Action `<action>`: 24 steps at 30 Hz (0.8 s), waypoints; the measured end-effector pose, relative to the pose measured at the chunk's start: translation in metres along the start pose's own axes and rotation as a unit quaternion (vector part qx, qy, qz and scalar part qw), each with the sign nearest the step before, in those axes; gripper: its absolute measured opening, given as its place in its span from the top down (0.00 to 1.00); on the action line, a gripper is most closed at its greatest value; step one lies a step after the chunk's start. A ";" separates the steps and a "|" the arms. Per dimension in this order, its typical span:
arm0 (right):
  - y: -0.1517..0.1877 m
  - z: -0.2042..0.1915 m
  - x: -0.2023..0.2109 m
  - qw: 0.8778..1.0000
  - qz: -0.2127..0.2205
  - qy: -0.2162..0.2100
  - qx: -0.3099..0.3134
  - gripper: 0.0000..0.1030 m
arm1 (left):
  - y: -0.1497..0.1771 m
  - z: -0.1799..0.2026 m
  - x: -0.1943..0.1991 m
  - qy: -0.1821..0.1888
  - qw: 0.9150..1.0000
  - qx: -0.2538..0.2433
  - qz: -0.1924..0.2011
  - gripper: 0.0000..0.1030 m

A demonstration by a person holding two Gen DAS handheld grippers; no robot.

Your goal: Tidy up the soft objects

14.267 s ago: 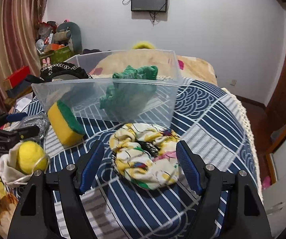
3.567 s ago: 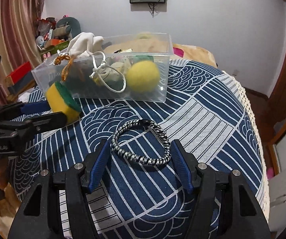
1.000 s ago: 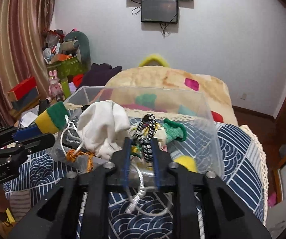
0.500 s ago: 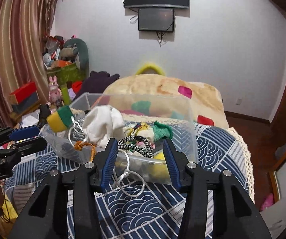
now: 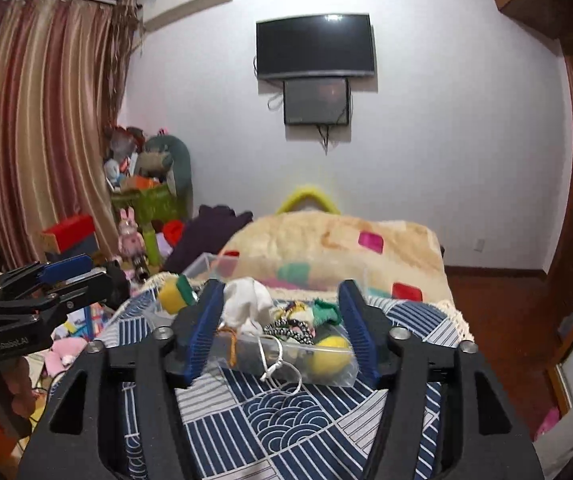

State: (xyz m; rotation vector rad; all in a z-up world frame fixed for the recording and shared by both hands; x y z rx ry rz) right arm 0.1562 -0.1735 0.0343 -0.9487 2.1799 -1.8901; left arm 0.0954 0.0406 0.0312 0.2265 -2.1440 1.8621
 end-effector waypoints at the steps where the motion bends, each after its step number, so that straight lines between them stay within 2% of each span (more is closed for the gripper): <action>1: 0.000 -0.001 0.004 1.000 0.007 -0.001 0.001 0.42 | 0.000 0.001 0.004 -0.005 1.000 0.000 0.004 0.24; 3: 0.000 -0.003 0.009 1.000 0.015 -0.005 -0.001 0.37 | -0.001 0.003 0.009 -0.011 1.000 0.000 0.011 0.16; 4: 0.000 -0.003 0.011 1.000 0.017 -0.006 -0.003 0.28 | -0.001 0.004 0.011 -0.014 1.000 0.000 0.015 0.12; 6: 0.003 -0.004 0.017 1.000 0.031 -0.004 -0.003 0.20 | -0.001 0.005 0.016 -0.018 1.000 0.001 0.022 0.08; 10: 0.005 -0.004 0.021 0.999 0.044 0.000 -0.003 0.16 | 0.002 0.007 0.021 -0.021 0.999 0.002 0.028 0.03; 17: 0.013 -0.003 0.022 0.999 0.054 0.001 -0.009 0.06 | 0.006 0.011 0.023 -0.016 0.999 0.000 0.033 0.01; 24: 0.018 -0.001 0.030 0.998 0.060 -0.004 -0.014 0.06 | 0.011 0.015 0.023 -0.012 0.999 -0.004 0.032 0.01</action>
Point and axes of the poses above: each gripper's, at about its wrist camera, not at the fingertips, and x roughly against the way its jaws point, z to its right, y to its underside, the point moved 1 cm from there along -x, roughly the way its jaws point, and after that the axes turned 13 degrees about -x, right-handed, at the moved point
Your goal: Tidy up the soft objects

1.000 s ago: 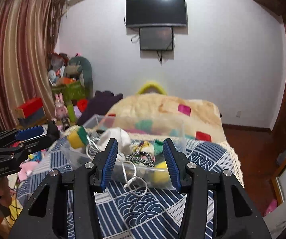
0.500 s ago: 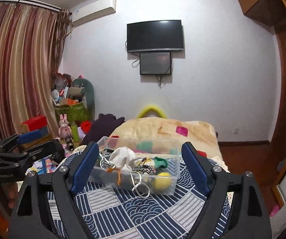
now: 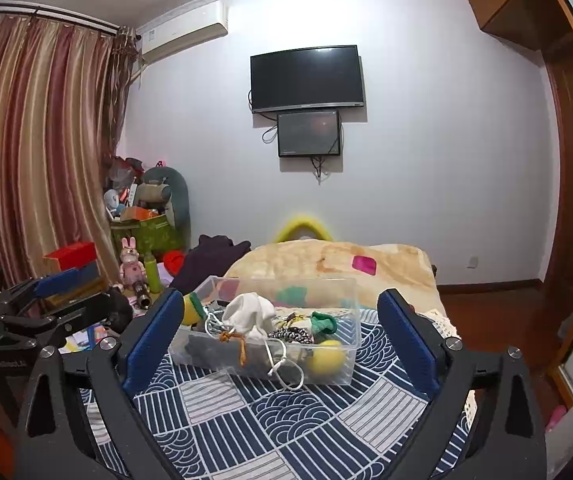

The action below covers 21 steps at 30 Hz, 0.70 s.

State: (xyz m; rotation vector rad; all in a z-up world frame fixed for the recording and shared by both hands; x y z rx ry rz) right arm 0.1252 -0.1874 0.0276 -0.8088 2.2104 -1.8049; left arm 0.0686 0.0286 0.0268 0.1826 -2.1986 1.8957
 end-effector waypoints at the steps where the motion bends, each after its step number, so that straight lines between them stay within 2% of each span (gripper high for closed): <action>1: 0.000 0.000 0.000 1.000 0.000 0.000 0.000 0.06 | 0.000 0.000 0.000 0.001 1.000 -0.001 0.000 0.01; 21: -0.002 -0.005 0.009 1.000 0.004 -0.005 0.000 0.06 | 0.000 0.002 0.003 0.000 1.000 -0.007 0.002 0.01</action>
Point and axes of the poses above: each gripper's, at about its wrist camera, not at the fingertips, and x roughly against the way its jaws point, z to its right, y to its underside, the point moved 1 cm from there along -x, roughly the way its jaws point, and after that the axes turned 13 degrees about -x, right-handed, at the moved point
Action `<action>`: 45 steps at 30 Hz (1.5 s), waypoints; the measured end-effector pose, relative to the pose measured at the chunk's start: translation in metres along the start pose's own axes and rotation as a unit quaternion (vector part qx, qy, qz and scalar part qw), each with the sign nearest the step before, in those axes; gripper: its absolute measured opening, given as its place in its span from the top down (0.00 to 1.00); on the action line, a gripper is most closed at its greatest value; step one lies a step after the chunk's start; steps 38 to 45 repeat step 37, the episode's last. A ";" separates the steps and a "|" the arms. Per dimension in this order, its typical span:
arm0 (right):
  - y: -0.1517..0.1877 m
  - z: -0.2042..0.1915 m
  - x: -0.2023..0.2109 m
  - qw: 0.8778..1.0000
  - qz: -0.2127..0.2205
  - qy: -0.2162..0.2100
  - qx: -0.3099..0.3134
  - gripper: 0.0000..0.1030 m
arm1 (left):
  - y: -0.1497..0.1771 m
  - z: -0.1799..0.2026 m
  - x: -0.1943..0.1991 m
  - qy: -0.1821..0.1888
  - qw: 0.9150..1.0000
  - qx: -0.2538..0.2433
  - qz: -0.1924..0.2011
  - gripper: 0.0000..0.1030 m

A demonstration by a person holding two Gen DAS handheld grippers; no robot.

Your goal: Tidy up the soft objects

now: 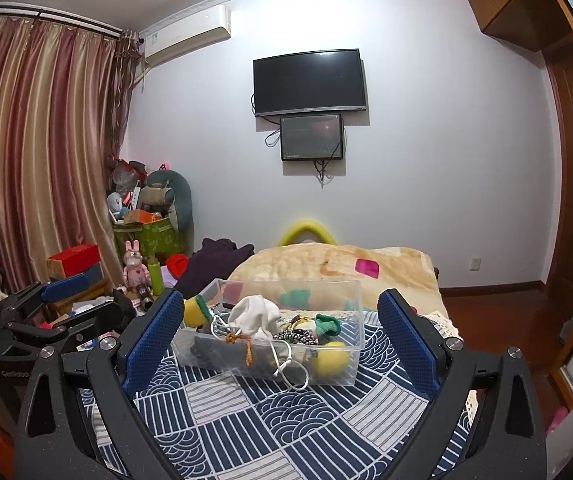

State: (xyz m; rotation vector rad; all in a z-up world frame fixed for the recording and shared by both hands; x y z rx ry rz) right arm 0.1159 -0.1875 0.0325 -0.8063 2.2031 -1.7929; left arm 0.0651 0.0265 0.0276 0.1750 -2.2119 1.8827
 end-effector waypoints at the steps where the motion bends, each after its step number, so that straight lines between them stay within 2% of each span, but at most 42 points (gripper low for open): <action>1: 0.000 0.000 0.000 1.000 0.000 0.000 0.000 0.06 | 0.000 0.000 0.000 0.000 1.000 0.000 0.000 0.01; 45: 0.002 -0.001 -0.004 1.000 -0.008 -0.001 -0.002 0.05 | 0.000 0.000 -0.003 0.013 1.000 0.003 -0.007 0.00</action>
Point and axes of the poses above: each gripper's, at about its wrist camera, not at the fingertips, and x roughly against the way its jaws point, z to its right, y to its underside, the point moved 1 cm from there along -x, roughly the way its jaws point, and after that the axes turned 13 degrees about -x, right-handed, at the moved point
